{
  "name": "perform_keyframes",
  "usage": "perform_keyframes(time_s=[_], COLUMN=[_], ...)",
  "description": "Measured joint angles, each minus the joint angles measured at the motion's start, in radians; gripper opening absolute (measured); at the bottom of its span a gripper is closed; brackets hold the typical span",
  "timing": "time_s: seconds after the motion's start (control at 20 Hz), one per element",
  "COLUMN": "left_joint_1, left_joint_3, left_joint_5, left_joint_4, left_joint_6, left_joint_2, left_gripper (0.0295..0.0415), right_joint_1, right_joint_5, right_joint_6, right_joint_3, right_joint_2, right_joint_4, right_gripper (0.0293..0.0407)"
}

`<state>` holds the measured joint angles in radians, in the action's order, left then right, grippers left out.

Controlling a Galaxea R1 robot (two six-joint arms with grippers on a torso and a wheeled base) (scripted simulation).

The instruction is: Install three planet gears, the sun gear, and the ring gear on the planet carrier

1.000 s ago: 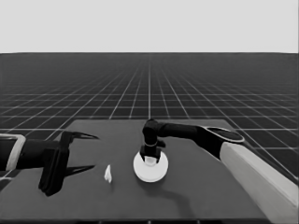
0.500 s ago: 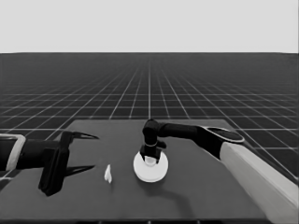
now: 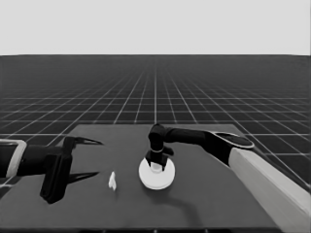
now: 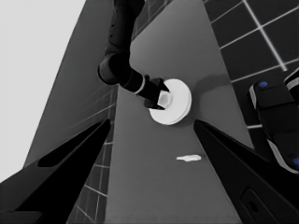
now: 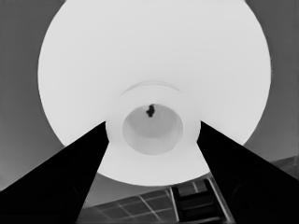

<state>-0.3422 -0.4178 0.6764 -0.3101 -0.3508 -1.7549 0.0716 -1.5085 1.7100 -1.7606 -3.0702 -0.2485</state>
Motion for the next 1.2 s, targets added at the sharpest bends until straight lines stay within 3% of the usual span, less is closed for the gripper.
perform_keyframes(time_s=[0.7,0.75,0.8,1.2], left_joint_1=[0.0,0.0,0.0,0.0], left_joint_3=[0.0,0.0,0.0,0.0], left_joint_5=[0.0,0.0,0.0,0.0], left_joint_4=[0.0,0.0,0.0,0.0], left_joint_6=[0.0,0.0,0.0,0.0], left_joint_2=[0.0,0.0,0.0,0.0], left_gripper=[0.0385,0.0385,0.0385,0.0385], right_joint_1=[0.007,0.008,0.009,0.009], right_joint_5=[0.001,0.001,0.001,0.001], right_joint_6=[0.122,0.127,0.131,0.135], right_joint_3=[0.0,0.0,-0.001,-0.001], right_joint_2=[0.0,0.0,0.001,0.001], right_joint_4=[0.001,0.0,0.0,0.0], right_gripper=[0.0349,0.0373,0.0381,0.0385])
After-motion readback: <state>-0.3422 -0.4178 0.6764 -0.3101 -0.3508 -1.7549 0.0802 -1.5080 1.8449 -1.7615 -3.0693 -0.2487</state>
